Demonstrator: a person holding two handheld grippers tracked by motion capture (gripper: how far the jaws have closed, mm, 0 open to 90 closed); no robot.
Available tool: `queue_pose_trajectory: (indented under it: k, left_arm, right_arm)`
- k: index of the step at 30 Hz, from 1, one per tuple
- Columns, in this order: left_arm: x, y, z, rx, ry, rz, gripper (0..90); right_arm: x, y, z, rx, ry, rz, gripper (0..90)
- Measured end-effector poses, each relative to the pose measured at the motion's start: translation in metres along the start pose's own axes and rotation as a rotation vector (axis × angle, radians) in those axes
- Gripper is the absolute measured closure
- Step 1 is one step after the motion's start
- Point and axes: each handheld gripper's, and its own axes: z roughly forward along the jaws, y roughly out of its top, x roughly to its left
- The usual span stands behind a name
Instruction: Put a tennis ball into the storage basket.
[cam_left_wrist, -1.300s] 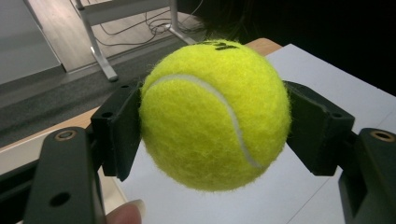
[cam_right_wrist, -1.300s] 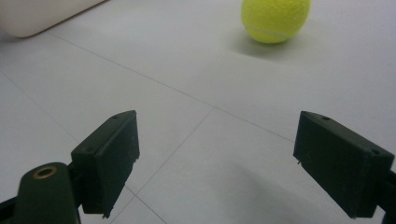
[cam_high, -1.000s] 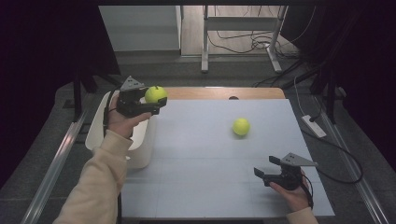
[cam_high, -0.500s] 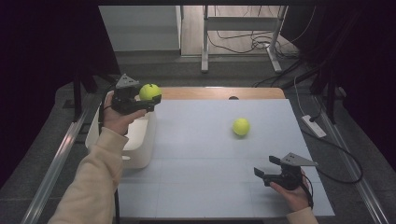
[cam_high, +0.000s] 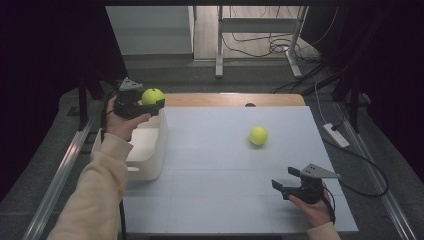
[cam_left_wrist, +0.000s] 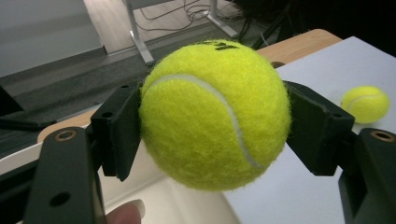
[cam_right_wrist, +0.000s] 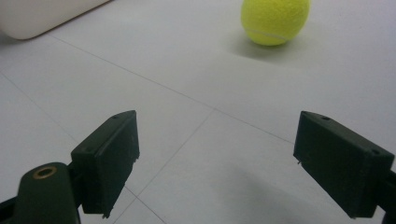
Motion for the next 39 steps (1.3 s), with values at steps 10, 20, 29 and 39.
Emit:
queue_pose_trajectory:
  k: [10, 20, 29, 39]
  left_arm:
    - [0.011, 0.000, 0.003, 0.021, 0.027, -0.012, 27.2]
    - [0.023, -0.002, 0.006, 0.034, 0.055, -0.046, 27.2]
    - [0.035, -0.004, 0.010, 0.052, 0.087, -0.069, 27.2]
    - [0.046, -0.001, 0.014, 0.081, 0.133, -0.067, 27.2]
  right_arm:
    - [0.001, 0.000, 0.000, 0.000, 0.001, -0.003, 13.9]
    - [0.001, 0.000, 0.000, -0.002, 0.000, 0.000, 14.0]
    - [0.000, 0.000, 0.000, 0.000, -0.004, 0.000, 14.0]
    - [0.000, 0.000, 0.001, 0.001, -0.001, -0.001, 14.1]
